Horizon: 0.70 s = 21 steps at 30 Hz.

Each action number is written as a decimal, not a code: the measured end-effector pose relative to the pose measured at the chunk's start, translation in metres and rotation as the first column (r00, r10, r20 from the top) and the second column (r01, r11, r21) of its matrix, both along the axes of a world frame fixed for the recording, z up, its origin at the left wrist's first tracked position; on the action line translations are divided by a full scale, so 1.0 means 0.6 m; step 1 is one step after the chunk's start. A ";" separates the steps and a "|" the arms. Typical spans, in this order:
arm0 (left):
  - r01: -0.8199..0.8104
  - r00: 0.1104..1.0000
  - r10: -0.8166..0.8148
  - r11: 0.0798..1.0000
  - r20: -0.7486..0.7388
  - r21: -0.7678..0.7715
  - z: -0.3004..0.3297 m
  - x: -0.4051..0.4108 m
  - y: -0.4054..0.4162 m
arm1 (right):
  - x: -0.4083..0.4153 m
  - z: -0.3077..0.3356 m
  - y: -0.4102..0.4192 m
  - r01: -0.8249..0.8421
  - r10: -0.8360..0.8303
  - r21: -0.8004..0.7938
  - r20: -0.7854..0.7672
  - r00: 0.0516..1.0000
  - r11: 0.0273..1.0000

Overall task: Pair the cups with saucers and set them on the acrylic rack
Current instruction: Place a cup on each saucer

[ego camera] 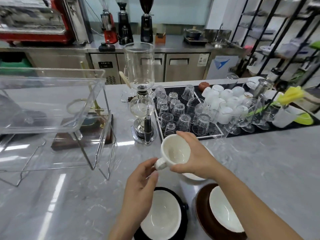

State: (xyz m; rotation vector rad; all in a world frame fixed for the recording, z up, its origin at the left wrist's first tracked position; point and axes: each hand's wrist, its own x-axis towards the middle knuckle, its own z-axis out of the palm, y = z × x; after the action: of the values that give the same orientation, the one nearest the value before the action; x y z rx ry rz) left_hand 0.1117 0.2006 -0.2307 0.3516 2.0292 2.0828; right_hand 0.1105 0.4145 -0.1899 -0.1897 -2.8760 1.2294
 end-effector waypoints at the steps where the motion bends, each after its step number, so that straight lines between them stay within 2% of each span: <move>1: -0.019 1.000 0.019 1.000 -0.010 -0.019 0.003 0.000 0.011 | 0.003 0.002 0.011 0.003 -0.003 -0.005 0.001 1.000 1.000; 6: -0.165 0.986 0.163 0.981 -0.034 -0.101 0.016 -0.005 0.088 | 0.010 0.016 0.067 -0.004 0.004 -0.020 -0.003 1.000 1.000; 11: -0.217 0.976 0.219 0.962 -0.002 -0.165 0.020 -0.013 0.152 | 0.004 0.025 0.120 -0.028 0.032 -0.084 0.045 0.998 0.996; 16: -0.287 0.957 0.291 0.936 -0.011 -0.206 0.009 -0.012 0.200 | -0.011 0.012 0.170 0.053 -0.034 -0.361 0.058 0.998 0.931; 21: -0.329 0.941 0.337 0.904 -0.018 -0.272 -0.004 -0.014 0.222 | -0.018 -0.020 0.209 0.148 -0.077 -0.695 0.132 0.988 0.703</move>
State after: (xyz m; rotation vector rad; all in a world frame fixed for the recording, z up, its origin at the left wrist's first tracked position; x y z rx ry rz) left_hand 0.1032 0.3335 -0.2331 -0.0820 2.4603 1.9221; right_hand 0.0998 0.5396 -0.2021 -0.4234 -2.2320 2.2785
